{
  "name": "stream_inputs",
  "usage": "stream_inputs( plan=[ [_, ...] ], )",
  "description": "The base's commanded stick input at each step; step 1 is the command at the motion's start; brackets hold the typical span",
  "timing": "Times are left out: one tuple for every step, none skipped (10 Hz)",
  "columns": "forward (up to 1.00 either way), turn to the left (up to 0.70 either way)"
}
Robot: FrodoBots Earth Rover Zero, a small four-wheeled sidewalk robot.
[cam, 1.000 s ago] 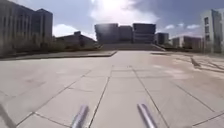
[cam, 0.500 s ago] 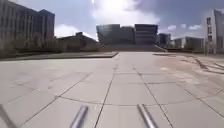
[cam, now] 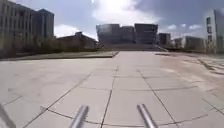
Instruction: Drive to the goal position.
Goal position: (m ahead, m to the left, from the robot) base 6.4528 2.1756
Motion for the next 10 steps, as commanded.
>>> stream_inputs(
  plan=[
    [0.70, 0.00],
    [0.70, 0.00],
    [0.70, 0.00],
    [0.70, 0.00],
    [0.70, 0.00],
    [0.70, 0.00],
    [0.70, 0.00],
    [0.70, 0.00],
    [0.70, 0.00],
    [0.70, 0.00]
  ],
)
